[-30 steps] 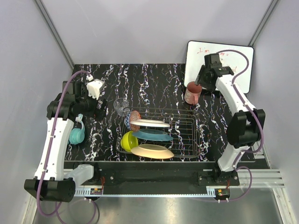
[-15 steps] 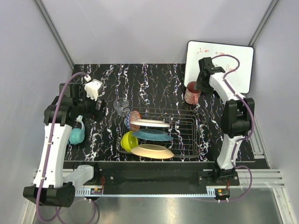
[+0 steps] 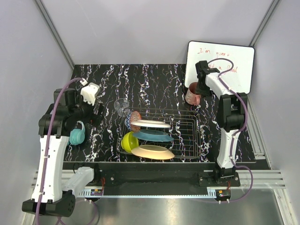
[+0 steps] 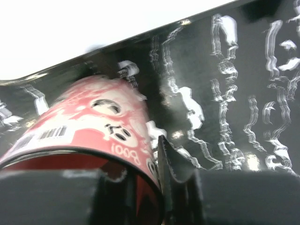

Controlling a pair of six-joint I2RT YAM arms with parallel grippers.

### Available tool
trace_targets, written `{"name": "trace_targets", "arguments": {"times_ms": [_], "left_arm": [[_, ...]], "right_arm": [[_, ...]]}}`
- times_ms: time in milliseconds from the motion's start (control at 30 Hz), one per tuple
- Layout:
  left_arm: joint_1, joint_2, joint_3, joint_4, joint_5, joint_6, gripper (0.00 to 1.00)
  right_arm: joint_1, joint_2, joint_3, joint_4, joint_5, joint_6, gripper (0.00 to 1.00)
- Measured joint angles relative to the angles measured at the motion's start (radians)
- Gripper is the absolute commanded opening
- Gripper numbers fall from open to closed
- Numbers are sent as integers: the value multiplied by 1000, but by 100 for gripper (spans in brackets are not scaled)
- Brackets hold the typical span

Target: Load the mixed dishes into the dish rack

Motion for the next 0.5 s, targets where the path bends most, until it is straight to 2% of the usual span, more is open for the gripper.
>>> {"name": "trace_targets", "arguments": {"times_ms": [233,333,500], "left_arm": [[1,13,45,-52,13,-20,99],[1,58,152,-115,45,-24,99],[1,136,380,-137,104,-43,99]], "right_arm": [[7,-5,9,-7,-38,-2,0],[5,-39,-27,0,-58,-3,0],[5,-200,-87,-8,-133,-6,0]]}}
